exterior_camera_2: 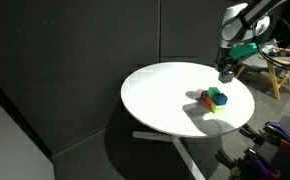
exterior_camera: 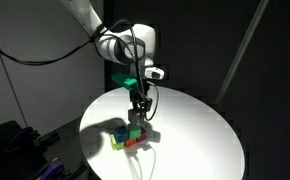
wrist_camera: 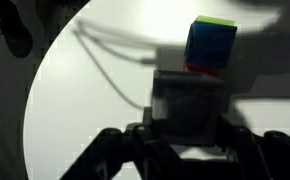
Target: Put the grey building block on the table to the right and then put the green building block on top of the grey building block
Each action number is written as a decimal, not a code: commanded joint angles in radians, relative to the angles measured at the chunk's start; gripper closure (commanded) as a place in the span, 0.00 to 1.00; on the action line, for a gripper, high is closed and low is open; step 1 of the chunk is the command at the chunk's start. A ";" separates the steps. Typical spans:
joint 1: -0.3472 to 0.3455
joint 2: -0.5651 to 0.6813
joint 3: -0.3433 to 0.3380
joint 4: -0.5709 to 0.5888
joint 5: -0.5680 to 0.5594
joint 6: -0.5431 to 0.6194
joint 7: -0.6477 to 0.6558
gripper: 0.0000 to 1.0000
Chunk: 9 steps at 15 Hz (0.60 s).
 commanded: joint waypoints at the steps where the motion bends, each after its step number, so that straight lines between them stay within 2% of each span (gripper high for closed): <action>1: -0.024 -0.042 0.001 -0.042 -0.031 0.011 -0.070 0.68; 9: -0.088 -0.022 -0.005 -0.069 -0.029 0.046 -0.242 0.68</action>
